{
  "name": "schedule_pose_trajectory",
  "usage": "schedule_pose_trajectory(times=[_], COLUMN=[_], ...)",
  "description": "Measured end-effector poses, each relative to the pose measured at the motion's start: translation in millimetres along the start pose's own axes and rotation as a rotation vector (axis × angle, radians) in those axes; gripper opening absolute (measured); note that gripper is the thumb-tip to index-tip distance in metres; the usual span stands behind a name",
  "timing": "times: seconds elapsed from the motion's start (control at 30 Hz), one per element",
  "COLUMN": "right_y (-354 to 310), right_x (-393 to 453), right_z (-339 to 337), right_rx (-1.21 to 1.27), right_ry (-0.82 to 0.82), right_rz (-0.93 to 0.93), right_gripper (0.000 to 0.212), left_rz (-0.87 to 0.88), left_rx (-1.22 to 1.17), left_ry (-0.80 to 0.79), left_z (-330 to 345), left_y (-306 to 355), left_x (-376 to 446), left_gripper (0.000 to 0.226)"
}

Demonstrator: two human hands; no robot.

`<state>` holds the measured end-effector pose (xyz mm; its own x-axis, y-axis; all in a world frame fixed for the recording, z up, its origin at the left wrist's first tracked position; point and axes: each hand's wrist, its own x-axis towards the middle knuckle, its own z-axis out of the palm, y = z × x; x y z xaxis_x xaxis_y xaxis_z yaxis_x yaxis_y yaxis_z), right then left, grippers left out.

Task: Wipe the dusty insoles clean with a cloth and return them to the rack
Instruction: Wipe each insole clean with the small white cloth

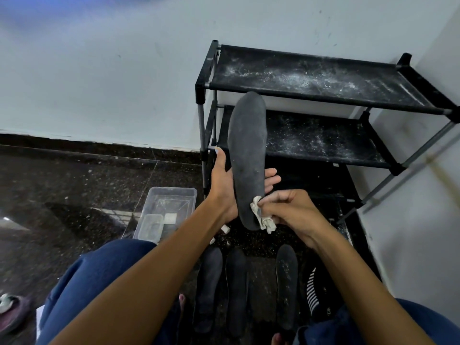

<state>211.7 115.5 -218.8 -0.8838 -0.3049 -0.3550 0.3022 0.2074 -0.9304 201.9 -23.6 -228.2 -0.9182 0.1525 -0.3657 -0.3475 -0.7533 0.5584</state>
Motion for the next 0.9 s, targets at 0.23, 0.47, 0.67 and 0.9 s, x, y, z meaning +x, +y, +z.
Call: schedule_pose_trajectory(times=[0.23,0.47,0.67,0.9], right_y=[-5.7,-5.8,2.5,0.1], right_x=[-4.1,-1.6,-1.5,-10.9], right_z=[-8.5,-4.8,1.2,8.6], right_rx=[-0.119,-0.024,-0.271,-0.264], right_ry=[-0.056,0.318,0.44,0.081], right_rz=[-0.009,-0.463,-0.643,-0.469], right_gripper=[0.018,0.02,0.018,0.025], left_rz=[0.057,0.056,-0.127,-0.142], left_rx=[0.042,0.144,0.251,0.238], left_ry=[0.087,0.097,-0.068,-0.051], left_z=[-3.9,-4.3,0.2,-5.2], left_y=[12.9,-0.9,-16.0,-14.8], left_x=[2.1,7.0,3.3,1.4], left_gripper=[0.086,0.068,0.073,0.069])
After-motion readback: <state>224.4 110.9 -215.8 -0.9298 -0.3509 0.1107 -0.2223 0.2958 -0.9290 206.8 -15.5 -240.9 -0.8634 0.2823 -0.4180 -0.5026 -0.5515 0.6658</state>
